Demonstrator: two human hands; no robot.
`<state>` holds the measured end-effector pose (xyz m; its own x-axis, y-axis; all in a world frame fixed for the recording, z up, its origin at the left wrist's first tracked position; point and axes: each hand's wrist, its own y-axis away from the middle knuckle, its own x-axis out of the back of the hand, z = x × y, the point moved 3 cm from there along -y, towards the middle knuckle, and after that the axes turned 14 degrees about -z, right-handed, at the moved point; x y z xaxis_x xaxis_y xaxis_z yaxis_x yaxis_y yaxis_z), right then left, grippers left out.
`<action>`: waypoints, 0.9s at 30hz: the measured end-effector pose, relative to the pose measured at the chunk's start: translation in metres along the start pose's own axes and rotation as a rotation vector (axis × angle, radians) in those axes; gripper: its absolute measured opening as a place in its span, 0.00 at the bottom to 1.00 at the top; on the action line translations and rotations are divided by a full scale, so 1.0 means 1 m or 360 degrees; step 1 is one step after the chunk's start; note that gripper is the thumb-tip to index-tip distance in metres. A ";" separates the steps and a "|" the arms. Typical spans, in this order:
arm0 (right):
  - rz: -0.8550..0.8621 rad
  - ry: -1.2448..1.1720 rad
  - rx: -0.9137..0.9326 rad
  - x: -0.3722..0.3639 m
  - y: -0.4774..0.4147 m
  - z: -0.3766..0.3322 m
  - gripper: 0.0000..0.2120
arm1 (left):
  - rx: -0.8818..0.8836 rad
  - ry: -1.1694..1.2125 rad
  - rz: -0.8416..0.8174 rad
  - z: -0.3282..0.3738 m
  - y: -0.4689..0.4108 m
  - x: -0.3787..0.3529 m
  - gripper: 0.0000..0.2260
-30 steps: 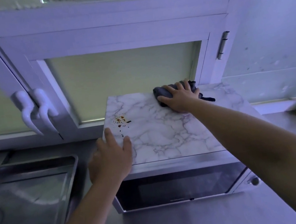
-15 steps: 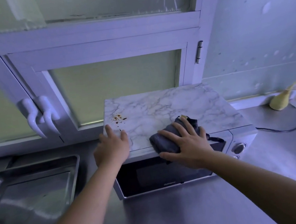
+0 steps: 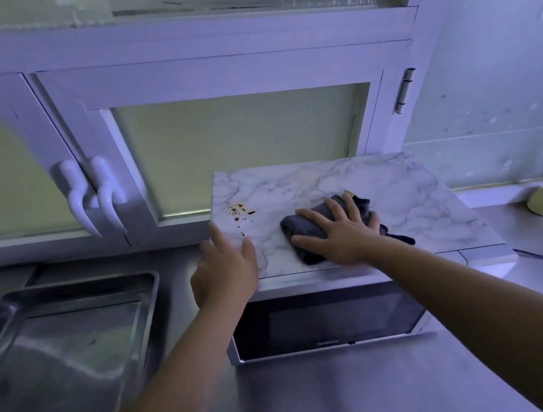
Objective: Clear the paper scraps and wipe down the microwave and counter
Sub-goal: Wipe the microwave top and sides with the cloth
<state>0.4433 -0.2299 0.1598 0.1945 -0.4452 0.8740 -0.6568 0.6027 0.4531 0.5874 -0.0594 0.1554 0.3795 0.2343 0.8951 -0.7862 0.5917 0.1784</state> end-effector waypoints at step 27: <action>0.0247 0.0125 0.0317 -0.022 0.023 -0.001 0.43 | 0.0043 0.0031 0.0037 -0.008 -0.013 -0.007 0.31</action>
<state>0.4246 -0.2058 0.1506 0.1308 -0.3002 0.9449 -0.8121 0.5142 0.2758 0.5992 -0.0627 0.1434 0.3700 0.2630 0.8910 -0.8079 0.5646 0.1688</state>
